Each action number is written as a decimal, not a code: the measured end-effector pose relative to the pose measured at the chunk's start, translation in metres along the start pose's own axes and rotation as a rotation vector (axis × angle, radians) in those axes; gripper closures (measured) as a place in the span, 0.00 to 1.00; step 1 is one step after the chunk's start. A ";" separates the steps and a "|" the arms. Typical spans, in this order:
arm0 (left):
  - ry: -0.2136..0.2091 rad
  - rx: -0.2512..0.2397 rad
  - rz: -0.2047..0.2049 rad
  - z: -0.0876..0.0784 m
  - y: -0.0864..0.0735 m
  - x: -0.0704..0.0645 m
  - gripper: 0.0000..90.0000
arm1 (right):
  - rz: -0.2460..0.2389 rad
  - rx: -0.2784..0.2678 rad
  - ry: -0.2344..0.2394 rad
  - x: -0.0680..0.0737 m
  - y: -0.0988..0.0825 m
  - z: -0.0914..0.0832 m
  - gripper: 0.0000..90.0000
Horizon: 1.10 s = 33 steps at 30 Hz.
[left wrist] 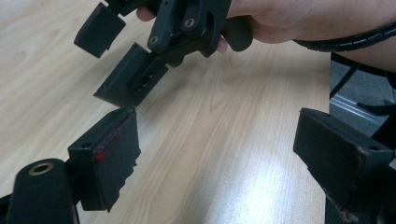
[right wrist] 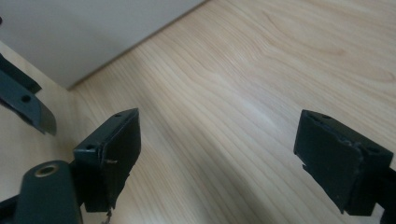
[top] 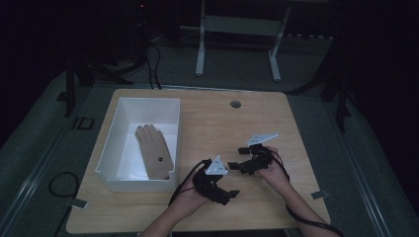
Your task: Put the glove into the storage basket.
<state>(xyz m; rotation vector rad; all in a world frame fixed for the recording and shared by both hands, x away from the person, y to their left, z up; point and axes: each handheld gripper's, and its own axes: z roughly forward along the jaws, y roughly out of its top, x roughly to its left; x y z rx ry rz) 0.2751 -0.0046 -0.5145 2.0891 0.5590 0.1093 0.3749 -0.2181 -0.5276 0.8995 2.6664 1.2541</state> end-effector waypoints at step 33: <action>-0.030 0.016 0.008 0.035 -0.039 0.001 0.17 | -0.041 -0.024 -0.086 -0.010 -0.066 -0.017 0.15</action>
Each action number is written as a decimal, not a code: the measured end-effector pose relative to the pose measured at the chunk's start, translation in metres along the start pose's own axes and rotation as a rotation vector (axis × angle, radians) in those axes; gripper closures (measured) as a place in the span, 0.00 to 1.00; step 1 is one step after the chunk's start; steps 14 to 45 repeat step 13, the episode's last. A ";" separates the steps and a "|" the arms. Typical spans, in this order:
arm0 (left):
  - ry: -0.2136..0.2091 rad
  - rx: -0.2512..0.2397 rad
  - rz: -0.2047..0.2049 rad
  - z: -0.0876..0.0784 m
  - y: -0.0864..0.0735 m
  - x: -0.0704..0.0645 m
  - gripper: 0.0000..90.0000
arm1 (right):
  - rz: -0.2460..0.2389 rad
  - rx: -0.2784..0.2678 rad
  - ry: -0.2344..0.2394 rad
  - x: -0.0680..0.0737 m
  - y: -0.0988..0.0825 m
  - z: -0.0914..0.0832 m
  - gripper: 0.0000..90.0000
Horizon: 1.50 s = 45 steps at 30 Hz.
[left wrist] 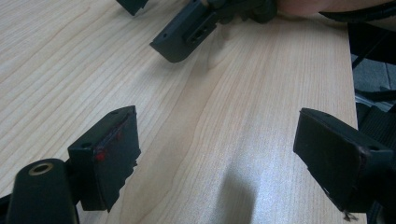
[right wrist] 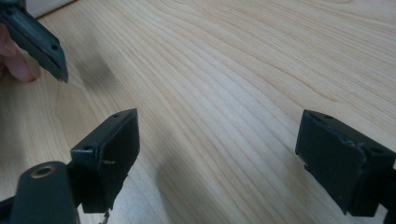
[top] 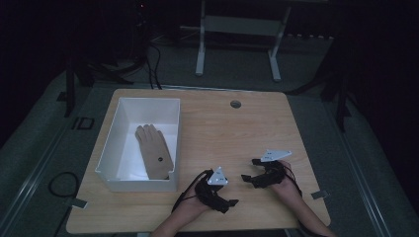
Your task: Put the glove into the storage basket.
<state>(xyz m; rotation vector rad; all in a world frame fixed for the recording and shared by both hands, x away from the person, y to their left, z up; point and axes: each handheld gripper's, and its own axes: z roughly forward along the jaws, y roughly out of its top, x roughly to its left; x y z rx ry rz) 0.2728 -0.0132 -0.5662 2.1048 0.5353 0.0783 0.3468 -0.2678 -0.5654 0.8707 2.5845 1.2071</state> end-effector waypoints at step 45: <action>0.003 -0.029 -0.006 -0.003 -0.002 0.002 0.17 | -0.013 -0.028 -0.039 -0.002 -0.003 -0.004 0.15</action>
